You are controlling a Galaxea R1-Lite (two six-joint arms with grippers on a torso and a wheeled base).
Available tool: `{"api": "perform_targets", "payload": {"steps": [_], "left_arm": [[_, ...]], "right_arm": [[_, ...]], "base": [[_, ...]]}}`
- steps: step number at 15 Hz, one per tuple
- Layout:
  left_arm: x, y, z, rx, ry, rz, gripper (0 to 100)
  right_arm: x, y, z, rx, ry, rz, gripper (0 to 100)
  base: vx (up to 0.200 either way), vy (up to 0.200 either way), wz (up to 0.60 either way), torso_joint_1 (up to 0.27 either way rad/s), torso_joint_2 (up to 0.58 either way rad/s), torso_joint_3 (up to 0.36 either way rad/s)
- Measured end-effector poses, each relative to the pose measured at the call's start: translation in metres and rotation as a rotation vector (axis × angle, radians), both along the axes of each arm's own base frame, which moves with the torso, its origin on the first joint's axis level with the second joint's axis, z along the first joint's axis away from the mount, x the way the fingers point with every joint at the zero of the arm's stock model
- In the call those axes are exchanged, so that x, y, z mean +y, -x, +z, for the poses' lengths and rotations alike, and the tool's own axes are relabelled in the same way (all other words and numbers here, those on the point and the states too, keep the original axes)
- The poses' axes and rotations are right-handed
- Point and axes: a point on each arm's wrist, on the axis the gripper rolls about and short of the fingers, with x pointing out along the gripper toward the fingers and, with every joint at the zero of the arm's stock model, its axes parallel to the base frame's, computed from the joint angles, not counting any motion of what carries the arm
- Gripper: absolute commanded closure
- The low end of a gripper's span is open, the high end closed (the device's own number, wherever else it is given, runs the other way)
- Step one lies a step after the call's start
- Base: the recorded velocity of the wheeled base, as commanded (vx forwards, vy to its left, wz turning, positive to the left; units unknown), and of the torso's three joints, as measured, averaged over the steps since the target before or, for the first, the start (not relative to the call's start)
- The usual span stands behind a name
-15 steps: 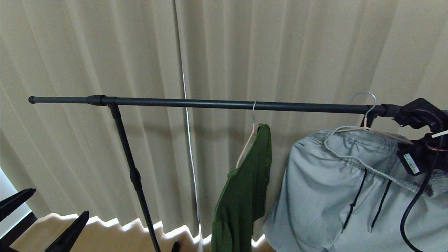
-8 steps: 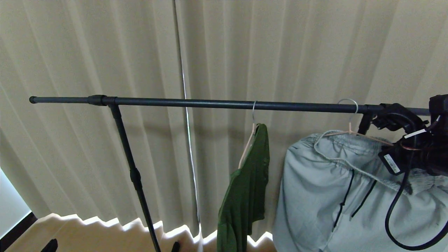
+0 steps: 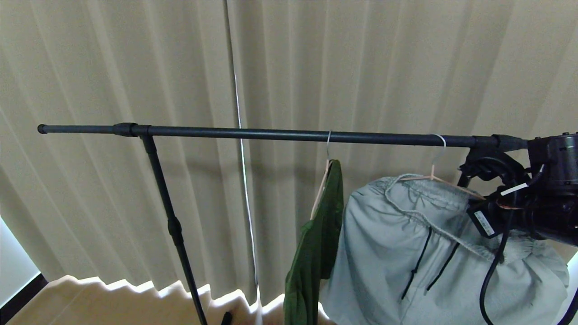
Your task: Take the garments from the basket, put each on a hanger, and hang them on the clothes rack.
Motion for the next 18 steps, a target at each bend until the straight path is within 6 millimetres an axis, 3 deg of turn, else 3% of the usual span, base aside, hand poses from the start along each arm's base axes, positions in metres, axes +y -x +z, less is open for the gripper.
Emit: {"api": "perform_targets", "payload": {"steps": [5, 9, 14, 18], "left_arm": [[0.0, 0.004, 0.007, -0.124, 0.113, -0.008, 0], [-0.002, 0.004, 0.007, -0.12, 0.126, -0.128, 0], [-0.002, 0.004, 0.006, -0.116, 0.207, -0.119, 0], [-0.003, 0.004, 0.006, -0.117, 0.147, -0.099, 0]], "right_arm": [[0.005, 0.014, 0.003, -0.122, -0.107, 0.016, 0], [0.003, 0.04, -0.001, -0.263, -0.201, 0.113, 0], [-0.008, 0.092, 0.015, -0.449, -0.276, 0.121, 0], [-0.025, 0.152, 0.016, -0.463, -0.269, 0.092, 0]], "base": [[0.0, 0.0, 0.0, 0.0, 0.0, 0.0], [0.0, 0.0, 0.0, 0.0, 0.0, 0.0], [0.0, 0.0, 0.0, 0.0, 0.0, 0.0], [0.0, 0.0, 0.0, 0.0, 0.0, 0.0]]}}
